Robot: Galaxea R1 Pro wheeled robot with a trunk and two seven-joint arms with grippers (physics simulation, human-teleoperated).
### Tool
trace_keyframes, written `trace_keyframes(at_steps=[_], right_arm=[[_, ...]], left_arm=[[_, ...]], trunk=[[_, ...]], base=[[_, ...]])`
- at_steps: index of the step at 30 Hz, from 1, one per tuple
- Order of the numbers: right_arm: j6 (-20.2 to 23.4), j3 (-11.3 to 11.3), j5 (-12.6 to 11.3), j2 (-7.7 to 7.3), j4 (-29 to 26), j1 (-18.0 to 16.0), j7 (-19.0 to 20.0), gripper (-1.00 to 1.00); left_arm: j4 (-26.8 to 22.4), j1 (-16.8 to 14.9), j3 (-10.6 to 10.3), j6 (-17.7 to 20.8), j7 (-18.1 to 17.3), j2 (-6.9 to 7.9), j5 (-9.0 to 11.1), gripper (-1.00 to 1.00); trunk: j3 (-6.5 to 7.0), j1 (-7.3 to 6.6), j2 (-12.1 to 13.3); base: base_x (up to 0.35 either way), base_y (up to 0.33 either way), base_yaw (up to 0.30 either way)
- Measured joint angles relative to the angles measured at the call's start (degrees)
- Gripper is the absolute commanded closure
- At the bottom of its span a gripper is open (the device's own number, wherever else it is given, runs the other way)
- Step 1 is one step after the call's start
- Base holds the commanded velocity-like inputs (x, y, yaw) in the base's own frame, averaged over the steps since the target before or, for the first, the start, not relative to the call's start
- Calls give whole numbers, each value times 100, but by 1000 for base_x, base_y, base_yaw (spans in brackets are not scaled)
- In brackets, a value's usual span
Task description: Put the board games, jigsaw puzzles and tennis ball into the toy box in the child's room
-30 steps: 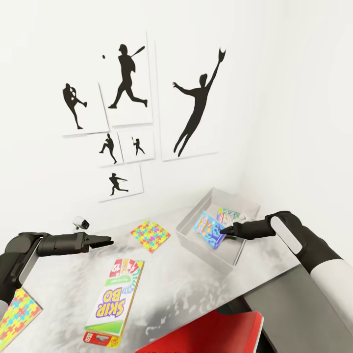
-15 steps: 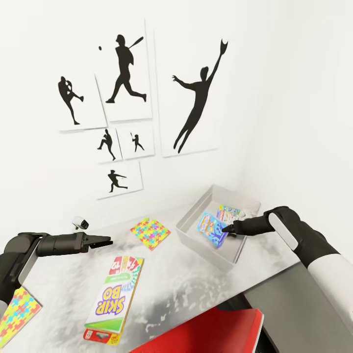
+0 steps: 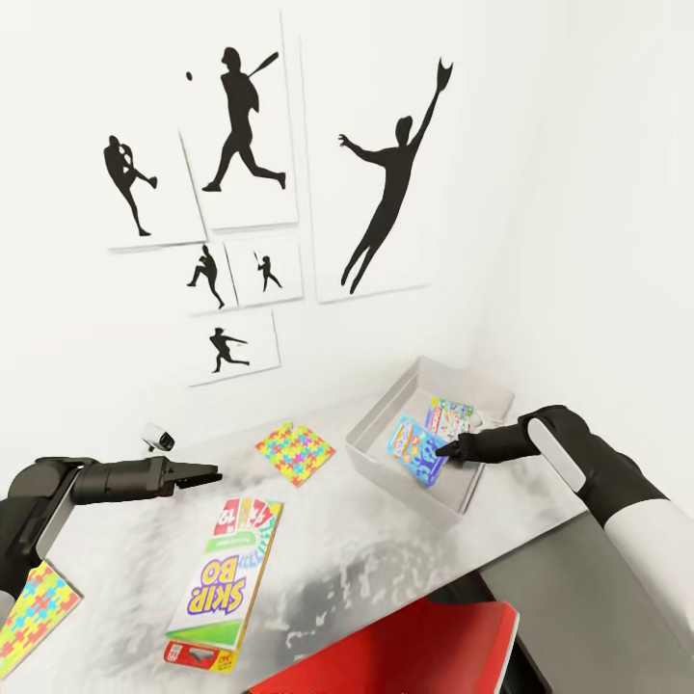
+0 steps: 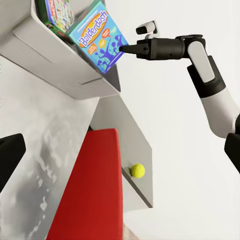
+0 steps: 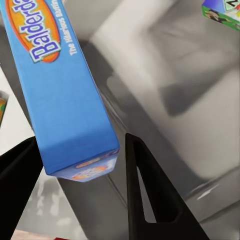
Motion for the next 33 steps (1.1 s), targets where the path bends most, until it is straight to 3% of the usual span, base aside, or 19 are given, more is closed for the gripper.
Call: trace_keyframes(at_steps=[9, 28, 29, 33], right_arm=[[0, 0, 0, -4, -4, 0, 0, 100], [0, 0, 11, 11, -6, 0, 0, 100], [0, 0, 16, 13, -5, 0, 0, -100], [0, 0, 22, 11, -6, 0, 0, -100]], left_arm=[[0, 0, 0, 1, 0, 3, 5, -100], [0, 0, 0, -1, 0, -4, 5, -100], [0, 0, 0, -2, 0, -4, 6, -100], [0, 0, 0, -2, 0, -3, 8, -100]], trunk=[[-69, 0, -1], [-75, 0, -1], [-75, 0, -1], [-75, 0, -1]], base=[[0, 0, 0], [0, 0, 0], [0, 0, 0], [0, 0, 0]])
